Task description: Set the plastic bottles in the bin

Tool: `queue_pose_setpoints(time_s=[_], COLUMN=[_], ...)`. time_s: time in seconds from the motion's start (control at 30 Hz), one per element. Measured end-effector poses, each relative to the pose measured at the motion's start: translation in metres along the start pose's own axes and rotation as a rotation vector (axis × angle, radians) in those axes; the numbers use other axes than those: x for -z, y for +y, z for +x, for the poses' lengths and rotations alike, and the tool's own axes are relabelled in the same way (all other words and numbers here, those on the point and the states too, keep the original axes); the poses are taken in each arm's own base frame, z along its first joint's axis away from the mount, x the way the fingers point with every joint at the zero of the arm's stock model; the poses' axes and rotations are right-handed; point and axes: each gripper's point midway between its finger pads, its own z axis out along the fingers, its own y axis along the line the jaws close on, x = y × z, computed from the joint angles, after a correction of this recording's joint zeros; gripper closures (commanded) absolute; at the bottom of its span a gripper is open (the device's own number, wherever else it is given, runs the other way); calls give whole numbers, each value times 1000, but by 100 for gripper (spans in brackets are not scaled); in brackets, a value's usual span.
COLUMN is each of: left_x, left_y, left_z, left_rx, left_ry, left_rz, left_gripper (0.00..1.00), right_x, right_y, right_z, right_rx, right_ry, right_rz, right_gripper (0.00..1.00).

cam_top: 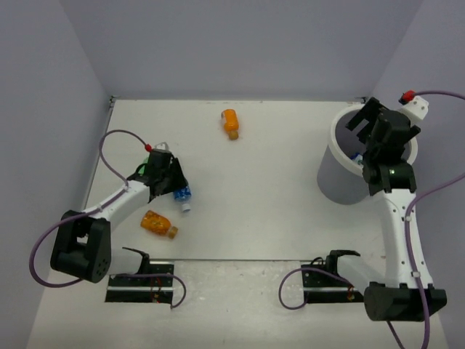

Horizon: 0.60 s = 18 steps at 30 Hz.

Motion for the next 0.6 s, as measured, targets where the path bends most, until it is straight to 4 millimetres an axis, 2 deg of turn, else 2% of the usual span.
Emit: queue_pose_setpoints(time_s=[0.13,0.2,0.23,0.27,0.37,0.43,0.53,0.6], left_x=[11,21,28,35,67,89,129,150], left_y=[-38,-66,-85,-102,-167,-198,-232,-244], left_z=[-22,-32,-34,-34,-24,-12,-2,-9], left_rx=[-56,-108,-148,-189,-361,-454,-544,-554], left_ry=[-54,-89,-107,-121,-178,-215,-280,-337], left_rz=[80,143,181,221,394,501,669,746], left_gripper=[89,94,99,100,100,100,100,100], right_x=[38,58,67,79,105,118,130,133], right_y=[33,56,70,89,142,171,202,208], right_z=[-16,-22,-22,-19,1,20,52,69], right_rx=[-44,-49,-43,-31,22,58,100,114], right_ry=[-51,-64,-60,-45,57,151,307,392], right_rz=[-250,-385,-460,-565,-840,-997,-1177,-1231], right_gripper=[1,1,1,1,1,1,1,1])
